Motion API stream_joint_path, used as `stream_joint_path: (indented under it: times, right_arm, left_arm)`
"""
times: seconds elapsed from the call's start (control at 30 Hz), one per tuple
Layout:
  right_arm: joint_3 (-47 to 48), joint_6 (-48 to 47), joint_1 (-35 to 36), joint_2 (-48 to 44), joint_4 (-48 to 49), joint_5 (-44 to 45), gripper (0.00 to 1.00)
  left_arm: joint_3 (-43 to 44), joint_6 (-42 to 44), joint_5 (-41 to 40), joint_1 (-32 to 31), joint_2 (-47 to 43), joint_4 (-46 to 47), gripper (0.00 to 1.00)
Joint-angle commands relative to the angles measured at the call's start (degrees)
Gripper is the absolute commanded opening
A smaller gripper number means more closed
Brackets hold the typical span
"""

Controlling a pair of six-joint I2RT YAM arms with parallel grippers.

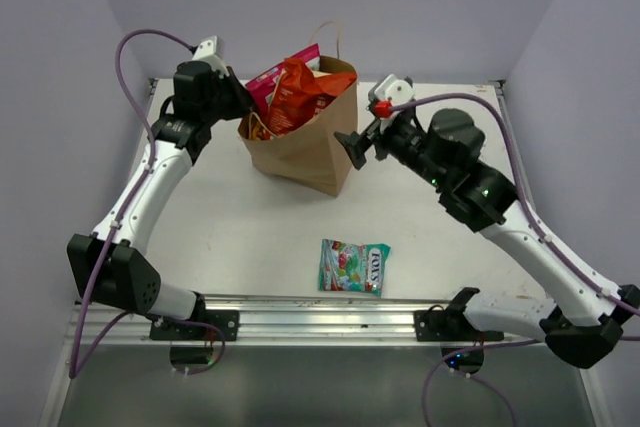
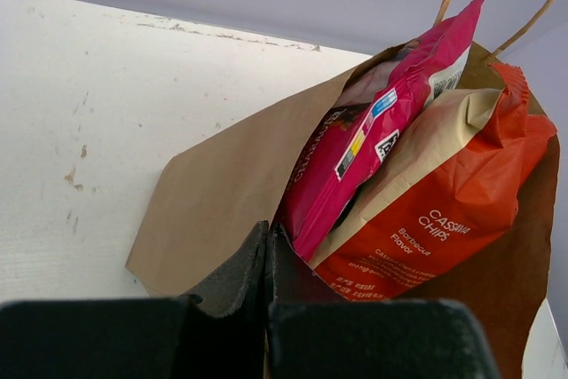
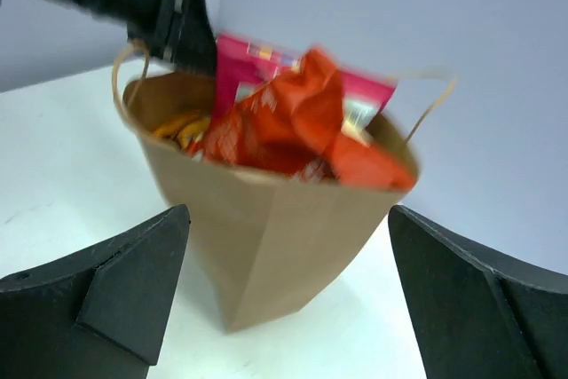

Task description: Place the snacks into the paper bag

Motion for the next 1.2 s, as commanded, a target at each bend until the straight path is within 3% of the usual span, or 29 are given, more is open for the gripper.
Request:
stream_joint_path:
  times: [0.0,0.07,0.2,0.43,0.63,0.7,0.83,0.87,0.97,1.17]
  right_arm:
    - [-17.2,15.4,2.2,2.3,0.0,5.0,0.99]
    - [-25.8,20.3,4.3,3.9,3.8,7.2,0.99]
    - [-33.8,26.8,8.5,9.5,8.4,9.0,0.99]
    - [-35.0,31.9,13.8,18.4,4.1,13.1,0.99]
    - [-39.0,35.8,15.7,20.9,5.2,9.1,0.97]
    - [-39.3,36.0,16.1,22.8,5.0,7.3,0.88]
    - [-38.9,36.5,16.7,25.9,4.7,6.4,0.52]
    - [-38.3,36.4,16.9,25.9,4.3,6.6,0.31]
    - [-35.4,34.8,17.4,23.8,0.1,8.7,0.03]
    - [-23.3,30.1,18.7,8.0,-14.9,16.6,0.0]
  left_arm:
    - [-0.6,-1.9,0.8,-0.2,-3.0,6.0,0.0]
    - [-0.9,-2.2,1.4,-0.2,-3.3,6.2,0.0]
    - [-1.8,-2.3,1.5,-0.2,-4.3,6.2,0.0]
    - [-3.1,-1.5,0.6,-0.2,-5.9,5.2,0.0]
    - [-4.9,-1.8,0.5,-0.3,-6.5,5.8,0.0]
    - [-5.0,-2.0,0.9,-0.2,-6.1,6.0,0.0]
    - [-5.0,-2.1,0.7,-0.2,-6.1,5.9,0.0]
    - [-5.0,-2.0,0.5,-0.2,-6.1,5.8,0.0]
    - [-4.4,-1.8,0.3,-0.2,-6.0,5.3,0.0]
    - [-4.1,-1.7,0.4,-0.2,-6.0,5.0,0.0]
